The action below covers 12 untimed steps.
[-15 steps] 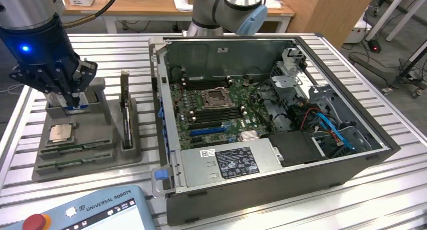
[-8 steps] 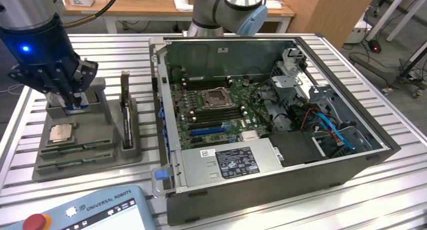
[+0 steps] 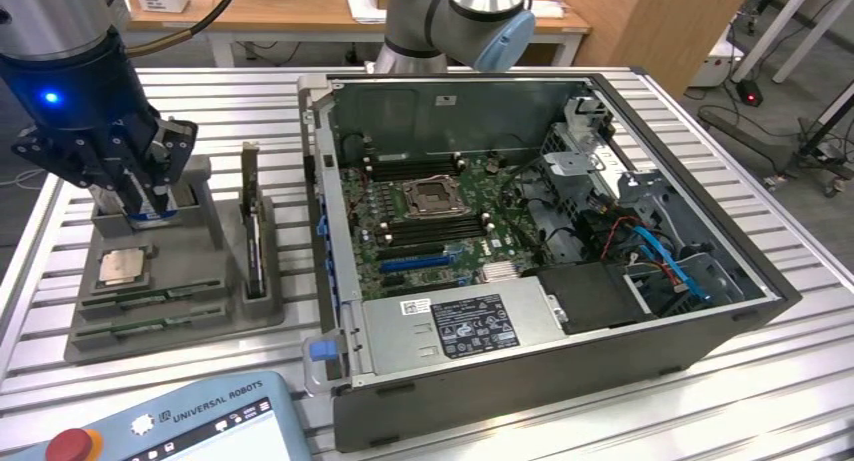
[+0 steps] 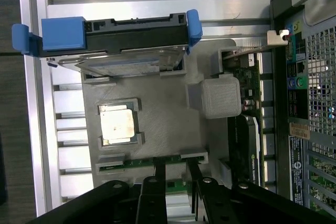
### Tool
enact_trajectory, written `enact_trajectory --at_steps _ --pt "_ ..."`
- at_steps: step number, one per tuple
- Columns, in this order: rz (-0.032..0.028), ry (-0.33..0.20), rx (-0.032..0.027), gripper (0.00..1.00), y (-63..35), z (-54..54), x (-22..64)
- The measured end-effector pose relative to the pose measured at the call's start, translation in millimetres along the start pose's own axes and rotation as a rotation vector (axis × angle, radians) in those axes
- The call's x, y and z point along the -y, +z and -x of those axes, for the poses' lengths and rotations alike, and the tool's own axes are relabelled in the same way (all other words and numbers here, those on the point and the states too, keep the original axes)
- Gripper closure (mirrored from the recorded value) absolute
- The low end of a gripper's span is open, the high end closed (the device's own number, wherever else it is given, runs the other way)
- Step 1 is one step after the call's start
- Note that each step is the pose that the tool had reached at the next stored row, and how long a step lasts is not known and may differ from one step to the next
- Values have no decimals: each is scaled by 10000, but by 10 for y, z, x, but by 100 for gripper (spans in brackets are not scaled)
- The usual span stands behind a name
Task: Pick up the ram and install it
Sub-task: 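Pick up the ram and move it above insertion slot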
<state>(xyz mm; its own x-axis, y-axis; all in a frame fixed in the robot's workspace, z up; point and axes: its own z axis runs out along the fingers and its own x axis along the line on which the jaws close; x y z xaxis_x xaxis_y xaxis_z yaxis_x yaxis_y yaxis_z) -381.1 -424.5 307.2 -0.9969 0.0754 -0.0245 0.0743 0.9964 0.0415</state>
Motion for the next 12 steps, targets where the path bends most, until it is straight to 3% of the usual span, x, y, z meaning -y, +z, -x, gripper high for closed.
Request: enact_trajectory --at_steps 12 --pt "0 0 0 72 0 0 0"
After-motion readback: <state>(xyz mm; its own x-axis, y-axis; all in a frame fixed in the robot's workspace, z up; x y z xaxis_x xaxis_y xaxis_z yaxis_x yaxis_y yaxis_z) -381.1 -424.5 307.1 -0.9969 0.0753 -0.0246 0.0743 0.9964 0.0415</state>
